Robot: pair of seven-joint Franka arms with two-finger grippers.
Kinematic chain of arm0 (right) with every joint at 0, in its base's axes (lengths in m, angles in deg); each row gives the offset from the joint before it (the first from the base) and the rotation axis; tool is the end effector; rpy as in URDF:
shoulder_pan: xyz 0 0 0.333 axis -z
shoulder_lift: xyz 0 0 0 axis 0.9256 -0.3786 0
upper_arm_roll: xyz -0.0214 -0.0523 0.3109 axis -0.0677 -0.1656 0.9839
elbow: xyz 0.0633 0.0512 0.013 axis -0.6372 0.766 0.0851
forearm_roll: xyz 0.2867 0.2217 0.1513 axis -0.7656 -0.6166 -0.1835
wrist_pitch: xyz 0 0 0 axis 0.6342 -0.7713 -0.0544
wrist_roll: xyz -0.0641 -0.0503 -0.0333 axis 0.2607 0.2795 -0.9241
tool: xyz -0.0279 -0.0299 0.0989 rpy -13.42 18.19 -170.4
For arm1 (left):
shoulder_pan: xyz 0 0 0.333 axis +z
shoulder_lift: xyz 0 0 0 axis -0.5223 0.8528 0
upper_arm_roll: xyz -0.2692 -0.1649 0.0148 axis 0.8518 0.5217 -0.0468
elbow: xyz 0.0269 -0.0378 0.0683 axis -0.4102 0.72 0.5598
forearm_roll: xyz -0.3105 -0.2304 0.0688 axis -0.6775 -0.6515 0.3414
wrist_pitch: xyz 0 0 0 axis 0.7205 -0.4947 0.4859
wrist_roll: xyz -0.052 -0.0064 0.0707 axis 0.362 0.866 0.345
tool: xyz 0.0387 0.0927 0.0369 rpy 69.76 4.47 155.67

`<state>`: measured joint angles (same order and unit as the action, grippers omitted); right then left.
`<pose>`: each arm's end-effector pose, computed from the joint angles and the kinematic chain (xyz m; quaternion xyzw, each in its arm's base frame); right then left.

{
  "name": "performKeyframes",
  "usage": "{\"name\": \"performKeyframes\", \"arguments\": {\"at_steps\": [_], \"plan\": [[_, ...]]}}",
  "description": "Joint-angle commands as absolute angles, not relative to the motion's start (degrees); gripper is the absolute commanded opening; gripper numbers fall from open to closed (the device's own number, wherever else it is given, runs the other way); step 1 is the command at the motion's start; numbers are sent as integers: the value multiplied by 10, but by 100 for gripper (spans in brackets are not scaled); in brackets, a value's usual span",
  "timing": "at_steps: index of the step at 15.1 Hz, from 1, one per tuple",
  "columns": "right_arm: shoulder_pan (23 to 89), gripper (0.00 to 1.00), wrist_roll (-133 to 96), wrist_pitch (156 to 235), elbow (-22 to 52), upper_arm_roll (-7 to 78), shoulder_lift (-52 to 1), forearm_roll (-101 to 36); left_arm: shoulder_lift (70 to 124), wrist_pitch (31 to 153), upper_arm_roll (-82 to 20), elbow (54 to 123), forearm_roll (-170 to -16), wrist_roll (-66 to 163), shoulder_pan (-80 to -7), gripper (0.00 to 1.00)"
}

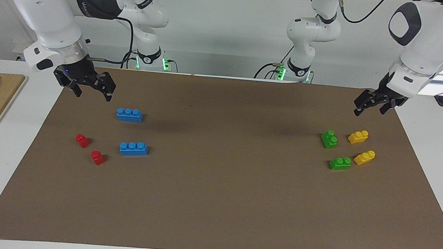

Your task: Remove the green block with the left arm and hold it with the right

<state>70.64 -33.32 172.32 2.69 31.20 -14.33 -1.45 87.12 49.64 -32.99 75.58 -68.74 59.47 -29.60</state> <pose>0.5800 -0.0022 0.5812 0.9984 -0.0550 -0.0103 0.0018 0.5592 0.0058 0.5800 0.9990 0.0438 -0.0055 0.0090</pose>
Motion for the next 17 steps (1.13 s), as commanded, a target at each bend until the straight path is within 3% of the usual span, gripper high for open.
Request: {"name": "performKeyframes", "arguments": {"at_steps": [1,17], "plan": [[711,98,-317,1709,18,316,-141,-1,892,471,-333,725,-675,595,-315,100],[711,98,-308,1699,12,315,-142,1,893,473,-334,727,-676,595,-320,100]]}}
